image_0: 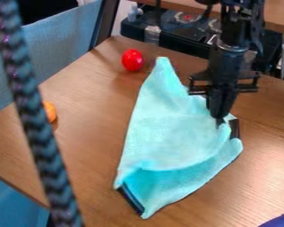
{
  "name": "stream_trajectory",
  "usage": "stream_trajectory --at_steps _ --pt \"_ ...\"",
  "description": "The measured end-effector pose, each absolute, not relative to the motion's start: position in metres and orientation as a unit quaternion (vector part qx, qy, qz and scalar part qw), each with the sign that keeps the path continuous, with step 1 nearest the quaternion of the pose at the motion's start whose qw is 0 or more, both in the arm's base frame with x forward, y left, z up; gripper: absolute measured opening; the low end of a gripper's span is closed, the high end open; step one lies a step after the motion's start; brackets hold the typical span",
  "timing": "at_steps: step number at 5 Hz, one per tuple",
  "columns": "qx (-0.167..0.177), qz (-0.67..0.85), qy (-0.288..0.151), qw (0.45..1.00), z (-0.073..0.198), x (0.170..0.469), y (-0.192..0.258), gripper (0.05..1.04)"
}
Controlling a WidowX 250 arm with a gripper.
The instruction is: Fold the cloth from bottom left to top right
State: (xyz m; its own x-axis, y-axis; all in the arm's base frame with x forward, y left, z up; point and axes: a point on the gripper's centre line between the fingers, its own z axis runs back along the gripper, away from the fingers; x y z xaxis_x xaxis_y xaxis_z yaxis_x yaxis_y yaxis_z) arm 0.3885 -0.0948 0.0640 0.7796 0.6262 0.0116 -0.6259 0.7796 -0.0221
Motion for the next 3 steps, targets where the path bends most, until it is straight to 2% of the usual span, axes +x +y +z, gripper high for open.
stream_trajectory --at_steps 1,2,3 --pt "-0.042 0.31 -0.009 0.95 0.049 0.384 -0.103 0.429" --pt "-0.132 0.293 -0.038 0.946 0.065 0.381 -0.104 0.73" --pt "-0.225 0.244 -0.064 0.941 0.082 0.375 -0.1 0.976"
